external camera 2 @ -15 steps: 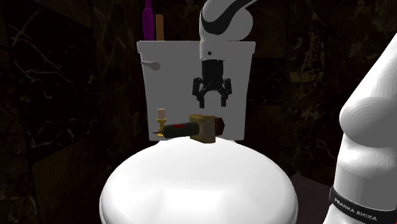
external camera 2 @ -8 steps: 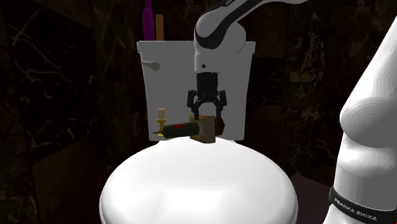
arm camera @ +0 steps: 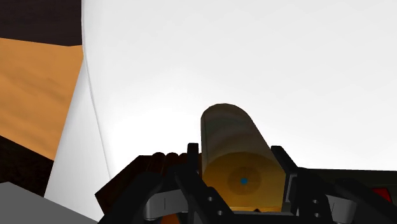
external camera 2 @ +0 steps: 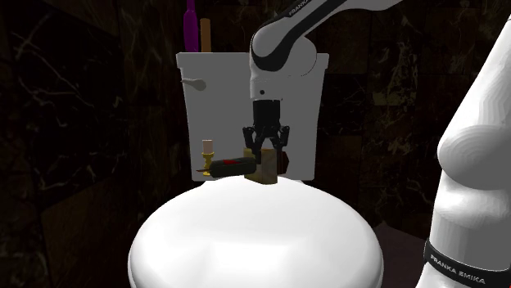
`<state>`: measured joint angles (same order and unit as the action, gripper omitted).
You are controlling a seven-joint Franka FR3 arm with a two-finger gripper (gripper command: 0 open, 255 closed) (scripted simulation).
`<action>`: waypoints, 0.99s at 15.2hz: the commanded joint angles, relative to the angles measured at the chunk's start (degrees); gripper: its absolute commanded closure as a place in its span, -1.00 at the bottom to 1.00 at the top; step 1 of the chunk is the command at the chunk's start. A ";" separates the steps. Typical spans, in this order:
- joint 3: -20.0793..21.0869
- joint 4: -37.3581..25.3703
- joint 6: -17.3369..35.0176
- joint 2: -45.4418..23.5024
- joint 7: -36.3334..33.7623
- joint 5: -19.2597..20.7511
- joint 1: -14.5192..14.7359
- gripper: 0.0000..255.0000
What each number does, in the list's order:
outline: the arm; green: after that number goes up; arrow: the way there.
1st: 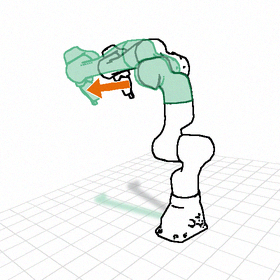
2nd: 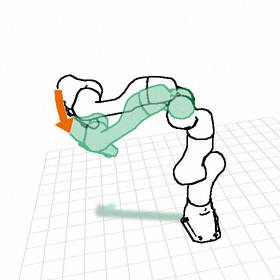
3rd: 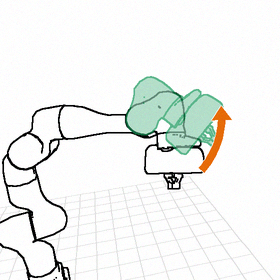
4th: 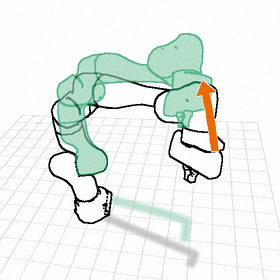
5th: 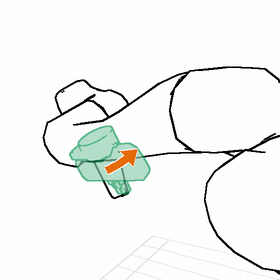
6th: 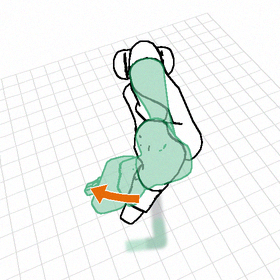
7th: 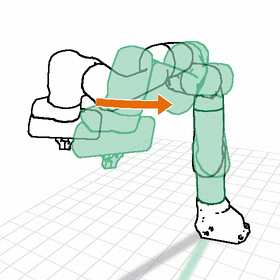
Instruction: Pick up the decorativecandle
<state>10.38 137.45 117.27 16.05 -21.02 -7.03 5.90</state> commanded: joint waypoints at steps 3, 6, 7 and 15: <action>-0.03 0.06 0.06 -0.09 0.02 0.03 -0.03 1.00; 0.01 0.10 -0.03 0.05 -0.04 -0.01 0.01 1.00; -0.03 -0.39 -0.86 0.39 -0.06 -0.01 0.00 1.00; -0.42 -4.78 -7.34 2.50 -0.26 0.12 -0.08 1.00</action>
<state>10.08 133.18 110.83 18.15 -21.34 -6.94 5.86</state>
